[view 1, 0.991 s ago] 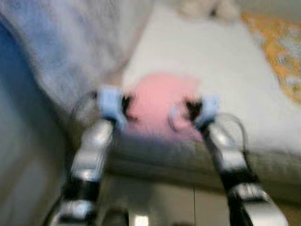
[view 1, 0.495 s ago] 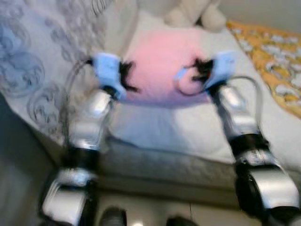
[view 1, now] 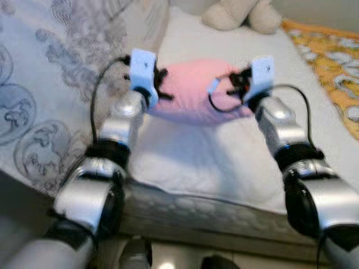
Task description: Clean up the room
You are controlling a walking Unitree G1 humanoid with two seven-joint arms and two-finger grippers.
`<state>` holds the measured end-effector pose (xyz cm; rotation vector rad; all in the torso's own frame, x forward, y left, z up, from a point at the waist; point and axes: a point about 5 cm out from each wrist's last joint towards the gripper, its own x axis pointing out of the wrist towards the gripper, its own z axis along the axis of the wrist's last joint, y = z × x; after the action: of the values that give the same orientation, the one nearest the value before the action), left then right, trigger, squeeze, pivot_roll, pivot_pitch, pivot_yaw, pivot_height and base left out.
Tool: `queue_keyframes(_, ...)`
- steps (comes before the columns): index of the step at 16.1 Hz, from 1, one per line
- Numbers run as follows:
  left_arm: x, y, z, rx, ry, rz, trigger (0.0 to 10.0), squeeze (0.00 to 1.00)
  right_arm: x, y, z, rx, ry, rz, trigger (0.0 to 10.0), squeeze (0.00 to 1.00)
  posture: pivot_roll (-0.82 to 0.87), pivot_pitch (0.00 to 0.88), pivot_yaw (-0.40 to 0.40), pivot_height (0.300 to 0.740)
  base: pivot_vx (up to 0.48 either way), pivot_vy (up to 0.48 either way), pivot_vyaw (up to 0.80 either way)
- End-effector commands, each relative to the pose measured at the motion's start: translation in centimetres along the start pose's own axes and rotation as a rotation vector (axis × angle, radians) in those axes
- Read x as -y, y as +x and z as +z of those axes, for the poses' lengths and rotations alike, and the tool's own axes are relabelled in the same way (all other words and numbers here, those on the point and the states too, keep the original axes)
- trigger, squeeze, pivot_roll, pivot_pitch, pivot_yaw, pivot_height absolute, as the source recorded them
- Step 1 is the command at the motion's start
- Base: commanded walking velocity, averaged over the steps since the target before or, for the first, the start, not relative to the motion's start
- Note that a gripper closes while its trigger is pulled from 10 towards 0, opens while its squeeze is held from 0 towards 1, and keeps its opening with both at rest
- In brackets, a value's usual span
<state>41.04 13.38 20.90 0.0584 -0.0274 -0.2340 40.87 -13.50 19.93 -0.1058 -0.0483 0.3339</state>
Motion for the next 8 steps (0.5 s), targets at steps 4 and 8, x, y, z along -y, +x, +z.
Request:
queue_keyframes(4,-1.9,1.0,4.6,0.114,0.066,0.109,10.0,0.0,0.5,0.7,1.9,0.016,-0.062,0.006,10.0,0.0,0.14,0.071,-0.085,0.697,0.0,0.0,0.0)
queue_keyframes(8,-3.6,0.3,2.7,0.073,0.133,0.281,10.0,0.0,-2.0,0.8,-0.4,-0.077,0.022,0.125,10.0,0.0,0.16,0.121,-0.112,0.697,0.0,0.0,0.0)
